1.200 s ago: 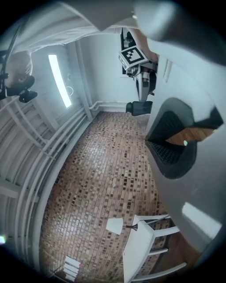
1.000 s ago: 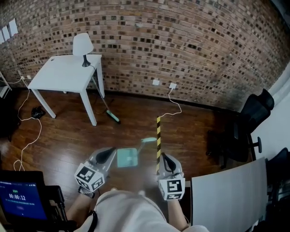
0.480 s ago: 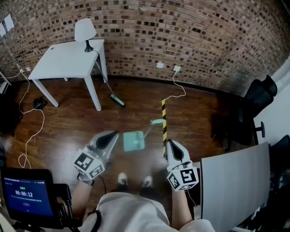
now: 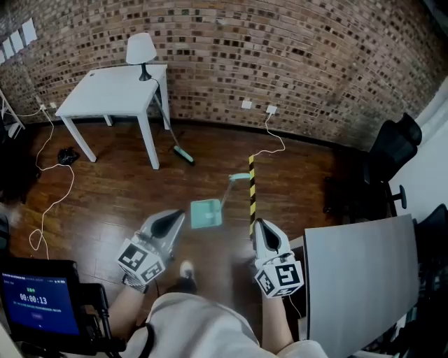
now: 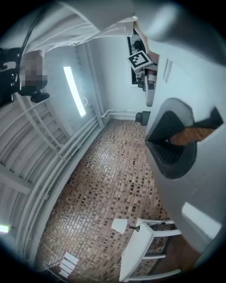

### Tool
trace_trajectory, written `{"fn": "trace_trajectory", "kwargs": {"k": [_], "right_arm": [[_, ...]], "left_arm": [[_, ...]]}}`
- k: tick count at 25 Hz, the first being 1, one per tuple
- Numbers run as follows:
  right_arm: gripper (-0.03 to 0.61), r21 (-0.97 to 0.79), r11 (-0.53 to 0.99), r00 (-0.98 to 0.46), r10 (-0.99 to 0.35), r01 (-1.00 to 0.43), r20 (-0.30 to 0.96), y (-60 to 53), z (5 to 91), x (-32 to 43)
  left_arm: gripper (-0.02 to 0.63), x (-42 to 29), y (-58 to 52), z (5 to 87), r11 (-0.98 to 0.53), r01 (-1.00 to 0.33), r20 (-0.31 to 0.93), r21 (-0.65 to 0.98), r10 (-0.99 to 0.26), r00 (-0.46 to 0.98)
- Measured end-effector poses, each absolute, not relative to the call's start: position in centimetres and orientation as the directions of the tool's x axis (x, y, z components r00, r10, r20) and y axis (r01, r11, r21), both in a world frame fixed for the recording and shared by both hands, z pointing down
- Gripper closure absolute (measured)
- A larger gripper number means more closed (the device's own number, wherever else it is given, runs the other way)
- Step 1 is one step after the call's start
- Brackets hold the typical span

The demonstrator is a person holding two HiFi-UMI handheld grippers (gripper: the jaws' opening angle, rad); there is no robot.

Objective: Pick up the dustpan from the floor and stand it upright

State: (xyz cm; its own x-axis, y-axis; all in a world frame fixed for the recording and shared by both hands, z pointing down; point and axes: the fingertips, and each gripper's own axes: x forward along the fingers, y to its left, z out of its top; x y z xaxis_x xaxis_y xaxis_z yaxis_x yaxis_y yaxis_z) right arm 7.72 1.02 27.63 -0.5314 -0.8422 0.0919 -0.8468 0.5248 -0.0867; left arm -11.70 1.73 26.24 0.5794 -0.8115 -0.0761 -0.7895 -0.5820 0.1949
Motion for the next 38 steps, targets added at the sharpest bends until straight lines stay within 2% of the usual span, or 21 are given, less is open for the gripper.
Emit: {"fn": "trace_trajectory", "kwargs": {"k": [6,11,15,24,38], "right_arm": [[0.566,-0.117,0.533,-0.54,-0.841,-0.838,0.037,11.8,26.2,13.3],[0.566,-0.139,0.526,-0.54,-0.837,-0.839,0.088,20.5,28.0,17.3],[0.566,-0.152,0.518,-0.535,-0.838,-0.842,0.109,25.7,28.3,18.0],[0.566,-0.114,0.535,-0.546,-0.83,-0.837,0.116,29.1,27.5,14.4],[0.568,-0.018,0.527,-0.526,-0.843,-0.849,0.117,28.1,26.7,12.0]], "left_arm": [[0.612,-7.7,12.8,26.8,-0.524,-0.812,-0.089,0.256,-0.85,0.52],[0.612,-5.5,21.7,27.6,-0.48,-0.807,-0.088,0.344,-0.872,0.482],[0.612,-5.0,26.8,27.3,-0.488,-0.818,-0.066,0.304,-0.868,0.493],[0.612,-6.3,29.6,27.7,-0.49,-0.842,-0.024,0.224,-0.867,0.498],[0.612,-7.8,28.5,27.6,-0.526,-0.838,-0.014,0.147,-0.848,0.53]]}}
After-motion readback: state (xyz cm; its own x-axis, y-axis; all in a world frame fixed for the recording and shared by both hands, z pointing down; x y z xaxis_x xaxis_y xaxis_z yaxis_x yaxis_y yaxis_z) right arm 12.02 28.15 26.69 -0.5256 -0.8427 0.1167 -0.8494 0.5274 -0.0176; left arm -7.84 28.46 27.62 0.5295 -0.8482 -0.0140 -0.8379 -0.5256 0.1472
